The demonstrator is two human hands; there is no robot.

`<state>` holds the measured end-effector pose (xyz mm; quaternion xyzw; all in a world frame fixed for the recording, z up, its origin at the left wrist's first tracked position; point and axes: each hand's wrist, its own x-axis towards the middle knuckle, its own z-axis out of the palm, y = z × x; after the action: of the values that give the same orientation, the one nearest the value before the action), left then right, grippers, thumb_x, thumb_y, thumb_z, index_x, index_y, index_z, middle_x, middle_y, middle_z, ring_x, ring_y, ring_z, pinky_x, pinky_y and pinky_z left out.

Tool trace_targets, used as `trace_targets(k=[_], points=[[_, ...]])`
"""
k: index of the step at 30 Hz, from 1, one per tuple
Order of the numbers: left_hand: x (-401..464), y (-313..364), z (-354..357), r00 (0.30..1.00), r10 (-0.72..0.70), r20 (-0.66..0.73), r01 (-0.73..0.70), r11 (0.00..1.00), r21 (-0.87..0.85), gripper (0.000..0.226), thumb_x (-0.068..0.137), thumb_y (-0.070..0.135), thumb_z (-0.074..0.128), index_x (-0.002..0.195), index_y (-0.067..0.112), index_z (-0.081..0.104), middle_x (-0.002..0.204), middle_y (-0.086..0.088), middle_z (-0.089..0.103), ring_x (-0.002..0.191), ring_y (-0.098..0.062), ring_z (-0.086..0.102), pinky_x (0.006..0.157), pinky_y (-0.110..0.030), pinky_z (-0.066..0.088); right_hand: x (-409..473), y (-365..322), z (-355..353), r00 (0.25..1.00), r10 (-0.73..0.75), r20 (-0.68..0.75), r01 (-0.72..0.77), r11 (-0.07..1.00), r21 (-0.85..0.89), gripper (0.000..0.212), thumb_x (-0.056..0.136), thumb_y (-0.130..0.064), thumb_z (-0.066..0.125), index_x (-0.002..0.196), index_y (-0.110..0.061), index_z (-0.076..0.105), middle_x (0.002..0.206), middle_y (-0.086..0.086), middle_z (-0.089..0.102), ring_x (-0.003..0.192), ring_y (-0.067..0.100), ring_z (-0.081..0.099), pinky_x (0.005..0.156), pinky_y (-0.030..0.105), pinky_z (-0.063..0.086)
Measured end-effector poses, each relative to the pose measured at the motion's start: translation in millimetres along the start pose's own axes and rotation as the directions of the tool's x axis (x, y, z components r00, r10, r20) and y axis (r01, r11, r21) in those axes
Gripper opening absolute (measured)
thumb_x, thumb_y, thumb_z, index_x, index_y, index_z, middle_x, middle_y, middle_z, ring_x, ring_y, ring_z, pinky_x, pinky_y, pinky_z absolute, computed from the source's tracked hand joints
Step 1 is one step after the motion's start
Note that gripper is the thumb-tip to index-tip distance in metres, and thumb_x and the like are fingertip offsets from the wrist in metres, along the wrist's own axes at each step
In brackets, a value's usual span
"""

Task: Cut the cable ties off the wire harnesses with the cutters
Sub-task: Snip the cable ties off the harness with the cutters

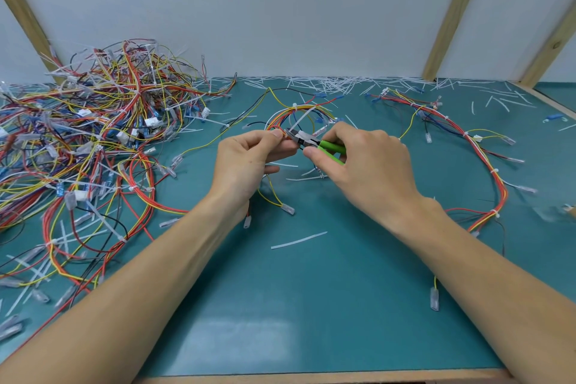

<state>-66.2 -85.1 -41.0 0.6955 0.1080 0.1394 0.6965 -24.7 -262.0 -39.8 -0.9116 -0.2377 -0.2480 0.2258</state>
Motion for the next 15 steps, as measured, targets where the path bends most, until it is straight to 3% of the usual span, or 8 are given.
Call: trace_targets(k=[15], points=[[-0.2, -0.9, -2.7, 0.999, 0.038, 0.022, -0.038, 0.999, 0.0, 0.009, 0.095, 0.021, 0.068, 0.093, 0.015, 0.074, 0.087, 0.001, 0.079, 0.088, -0.01, 0.075, 0.072, -0.027, 0.052, 0.9, 2.4, -0.5, 0.999, 0.022, 0.024, -0.024, 0.998, 0.061, 0.039, 0.092, -0.065, 0.059, 0.088, -0.027, 0.067, 0.071, -0.008, 0.066, 0.075, 0.027, 0.06, 0.063, 0.034, 0.039]])
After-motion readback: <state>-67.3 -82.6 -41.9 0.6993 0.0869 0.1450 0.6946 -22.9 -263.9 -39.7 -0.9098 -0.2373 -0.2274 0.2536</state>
